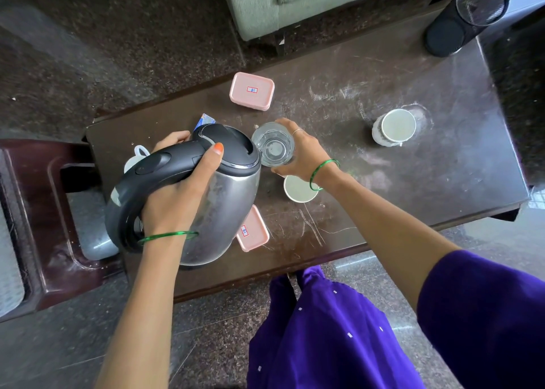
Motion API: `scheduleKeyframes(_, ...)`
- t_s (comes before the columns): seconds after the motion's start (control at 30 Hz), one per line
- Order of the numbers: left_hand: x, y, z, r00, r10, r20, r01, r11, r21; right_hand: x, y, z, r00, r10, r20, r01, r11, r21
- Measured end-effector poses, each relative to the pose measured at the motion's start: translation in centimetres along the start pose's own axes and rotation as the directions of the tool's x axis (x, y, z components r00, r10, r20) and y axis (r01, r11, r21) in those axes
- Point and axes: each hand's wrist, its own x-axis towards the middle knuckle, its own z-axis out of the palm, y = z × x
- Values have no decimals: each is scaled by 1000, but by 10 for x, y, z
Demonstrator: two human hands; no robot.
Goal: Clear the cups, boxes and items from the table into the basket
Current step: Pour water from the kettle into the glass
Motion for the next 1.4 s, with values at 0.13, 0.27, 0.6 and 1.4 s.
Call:
scheduleKeyframes(0.13, 1, 2, 1, 999, 11, 42, -14, 997, 73, 0, 0, 1, 1000, -4, -2, 4, 1000, 5)
scheduleKeyframes(0.27, 2, 0, 2, 999, 10, 38, -12, 998, 59, 0, 1, 0, 1000, -3, 0, 3, 1000, 4)
scheduleKeyframes(0.6, 4, -5, 4, 999, 17, 32, -19, 999, 50, 1, 1, 0, 1000, -9, 9, 9, 1000, -1)
scheduleKeyframes(1.4, 6, -10, 11, 999, 15, 34, -16, 1000, 16, 2, 2, 0, 1000, -17, 12, 17, 1000, 5)
